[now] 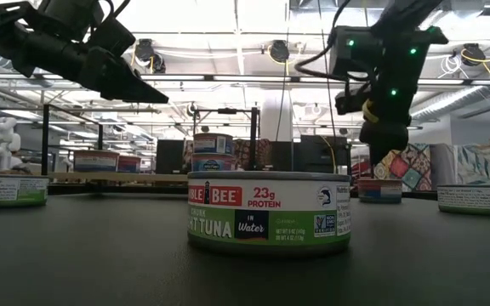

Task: Stack canned seafood by type on shelf
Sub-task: Stack the blue-pink tuna can on top of the other blue-pink tuna cans on the shelf

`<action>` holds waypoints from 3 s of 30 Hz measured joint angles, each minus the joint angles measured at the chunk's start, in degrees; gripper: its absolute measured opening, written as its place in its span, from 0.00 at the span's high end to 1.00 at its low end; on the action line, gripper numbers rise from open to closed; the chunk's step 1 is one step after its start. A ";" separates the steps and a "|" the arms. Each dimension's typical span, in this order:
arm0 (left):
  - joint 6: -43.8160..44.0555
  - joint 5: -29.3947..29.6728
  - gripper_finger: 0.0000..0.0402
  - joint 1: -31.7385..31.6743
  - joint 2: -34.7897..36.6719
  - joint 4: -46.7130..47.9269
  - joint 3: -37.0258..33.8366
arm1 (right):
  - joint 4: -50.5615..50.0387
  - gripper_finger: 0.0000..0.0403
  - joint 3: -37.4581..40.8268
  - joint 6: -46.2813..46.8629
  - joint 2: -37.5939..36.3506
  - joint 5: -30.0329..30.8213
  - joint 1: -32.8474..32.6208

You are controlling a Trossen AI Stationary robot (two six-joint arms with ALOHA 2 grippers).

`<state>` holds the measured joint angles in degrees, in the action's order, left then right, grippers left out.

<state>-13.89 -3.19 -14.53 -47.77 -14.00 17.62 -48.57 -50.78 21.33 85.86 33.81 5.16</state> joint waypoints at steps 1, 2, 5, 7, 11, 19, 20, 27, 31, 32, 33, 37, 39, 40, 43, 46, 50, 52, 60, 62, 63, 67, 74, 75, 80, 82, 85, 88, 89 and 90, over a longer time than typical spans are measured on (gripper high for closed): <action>0.01 -0.01 0.69 0.05 0.00 -0.01 0.00 | -0.03 0.99 0.00 -0.49 0.00 -1.10 1.11; 0.02 -0.03 0.69 0.09 0.00 -0.02 0.01 | -0.05 0.98 0.00 -0.59 0.00 -1.53 2.12; 0.02 -0.03 0.69 0.10 0.00 -0.01 0.01 | -0.01 0.91 0.00 -3.10 -0.02 -2.61 5.38; 0.02 -0.05 0.69 0.10 0.00 -0.01 0.00 | 0.09 0.85 0.00 -5.59 -0.02 -2.41 7.06; 0.00 -0.05 0.69 0.10 0.00 -0.02 0.01 | 0.91 0.70 0.00 -9.05 -0.02 -2.27 9.21; -0.17 -0.07 0.69 0.09 0.00 0.00 0.01 | 2.40 0.41 0.02 -11.94 0.83 -2.00 11.09; -0.17 -0.07 0.69 0.10 0.00 0.00 0.01 | 2.91 0.38 0.03 -12.34 1.26 -2.04 11.38; -0.13 -0.10 0.69 0.10 0.00 0.00 0.01 | 6.20 0.31 1.72 -14.52 5.62 1.73 13.71; -0.16 -0.10 0.69 0.07 0.00 0.00 0.01 | 6.66 0.36 1.82 -13.24 8.38 3.66 14.37; -0.24 -0.10 0.69 0.09 0.00 0.00 0.01 | 6.92 0.38 1.81 -13.19 9.00 3.59 14.41; -0.33 -0.10 0.69 0.10 0.00 0.00 0.01 | 6.99 0.41 1.81 -13.02 9.67 3.61 14.40; -0.35 -0.10 0.69 0.09 0.00 0.00 0.01 | 7.00 0.60 1.73 -11.04 12.02 4.82 14.32; -0.35 -0.10 0.69 0.08 0.00 0.00 0.00 | 6.90 0.74 1.64 -10.22 12.71 6.09 14.16; -0.35 -0.10 0.69 0.09 0.00 0.00 0.01 | 6.83 0.81 1.59 -10.07 12.98 6.78 13.87; -0.35 -0.10 0.69 0.10 0.00 0.00 0.01 | 6.57 0.96 1.57 -10.10 13.03 7.23 12.61; -0.35 -0.10 0.69 0.08 0.00 0.00 0.01 | 6.54 0.98 1.61 -9.42 12.24 7.02 11.39; -0.35 -0.10 0.69 0.07 0.00 -0.02 0.01 | 6.93 1.00 1.95 -7.84 11.30 1.27 9.54; -0.35 -0.10 0.69 0.08 0.00 -0.02 0.01 | 6.93 1.00 2.02 -7.42 11.19 -0.38 8.85; -0.33 -0.10 0.69 0.08 0.00 -0.02 0.01 | 5.49 1.00 1.10 -3.82 11.02 -0.27 4.41; -0.33 -0.08 0.69 0.08 0.00 -0.02 0.01 | 4.85 1.00 0.08 -3.06 11.02 -0.13 2.93; -0.33 -0.10 0.69 0.10 0.00 -0.01 0.01 | 4.04 1.00 -0.75 -2.44 11.02 0.06 2.03; -0.33 -0.10 0.69 0.10 0.00 -0.01 0.01 | -4.37 1.00 -6.68 0.85 10.99 0.35 -1.75; -0.29 -0.10 0.69 0.10 0.00 -0.01 0.01 | -10.77 1.00 -10.54 2.06 1.55 4.15 -2.73; -0.04 -0.10 0.69 0.08 0.00 0.00 0.00 | -11.11 1.00 -10.38 2.06 -0.69 4.46 -1.53; 0.00 -0.09 0.69 0.10 0.00 0.01 0.01 | -11.61 1.00 -8.02 2.71 -9.69 -4.04 7.89; 0.00 -0.07 0.69 0.10 0.00 0.00 0.01 | -10.67 1.00 -6.06 0.75 -10.58 -8.70 10.84; 0.00 -0.10 0.69 0.10 0.00 -0.01 0.01 | -5.20 1.00 -3.36 -3.66 -11.34 -16.52 13.58; 0.00 -0.08 0.69 0.09 0.00 0.00 0.01 | -3.48 1.00 -2.17 -5.71 -10.96 -21.38 15.81; 0.00 -0.07 0.69 0.08 0.00 0.00 0.01 | -3.53 1.00 -2.07 -6.14 -10.52 -22.15 16.35; 0.00 -0.10 0.69 0.07 0.00 0.00 0.01 | -3.41 1.00 -1.90 -6.69 -10.05 -23.04 16.94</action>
<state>-13.89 -3.29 -14.46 -47.77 -14.00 17.63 -51.98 -52.68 14.64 75.82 10.76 22.10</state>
